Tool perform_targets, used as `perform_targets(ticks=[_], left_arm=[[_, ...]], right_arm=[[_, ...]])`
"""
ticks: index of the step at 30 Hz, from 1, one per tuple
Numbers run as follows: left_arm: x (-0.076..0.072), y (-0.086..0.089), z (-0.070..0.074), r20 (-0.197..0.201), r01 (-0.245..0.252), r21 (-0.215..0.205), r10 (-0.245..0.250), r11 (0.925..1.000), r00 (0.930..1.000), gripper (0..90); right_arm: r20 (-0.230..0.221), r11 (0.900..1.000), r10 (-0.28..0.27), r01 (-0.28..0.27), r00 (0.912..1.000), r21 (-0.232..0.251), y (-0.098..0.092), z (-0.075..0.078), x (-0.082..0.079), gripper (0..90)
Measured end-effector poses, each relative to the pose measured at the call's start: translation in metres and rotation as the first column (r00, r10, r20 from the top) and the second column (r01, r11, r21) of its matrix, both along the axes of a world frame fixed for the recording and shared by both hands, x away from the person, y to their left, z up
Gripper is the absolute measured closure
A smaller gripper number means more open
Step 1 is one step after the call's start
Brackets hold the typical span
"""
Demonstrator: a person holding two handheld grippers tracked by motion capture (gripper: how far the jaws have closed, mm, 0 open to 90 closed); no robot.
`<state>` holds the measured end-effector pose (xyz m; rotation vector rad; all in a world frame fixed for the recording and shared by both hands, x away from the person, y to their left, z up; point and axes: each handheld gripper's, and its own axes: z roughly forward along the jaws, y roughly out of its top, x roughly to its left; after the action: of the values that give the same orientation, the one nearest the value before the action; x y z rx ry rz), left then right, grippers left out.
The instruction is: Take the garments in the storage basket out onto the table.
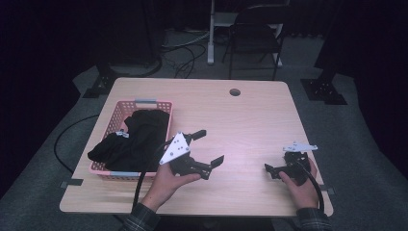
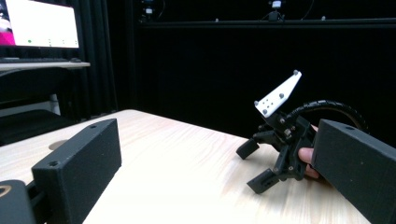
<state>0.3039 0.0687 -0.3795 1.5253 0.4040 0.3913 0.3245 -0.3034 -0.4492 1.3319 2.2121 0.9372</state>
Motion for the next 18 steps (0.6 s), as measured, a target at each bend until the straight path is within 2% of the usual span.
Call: perform_targets(ticks=[11,13,15,18], left_arm=[[0.000,0.015,0.013,0.005,-0.008,-0.027,0.008,0.9996,1.0000,1.1],[0.000,0.018,0.015,0.011,-0.010,-0.022,0.010,0.9997,0.9999,1.1],[0.000,0.022,0.018,0.000,-0.013,-0.028,0.013,0.9995,0.9999,1.1],[0.000,0.026,0.023,-0.005,-0.018,-0.016,0.018,0.9997,0.9998,1.1]], right_arm=[[0.000,1.000,-0.001,0.001,1.0000,0.000,0.000,0.000,0.000,0.0],[0.000,1.000,-0.002,0.002,1.0000,0.000,0.000,0.000,0.000,0.0],[0.000,1.000,-0.002,0.002,1.0000,0.000,0.000,0.000,0.000,0.0],[0.000,1.000,-0.002,0.002,1.0000,0.000,0.000,0.000,0.000,0.0]])
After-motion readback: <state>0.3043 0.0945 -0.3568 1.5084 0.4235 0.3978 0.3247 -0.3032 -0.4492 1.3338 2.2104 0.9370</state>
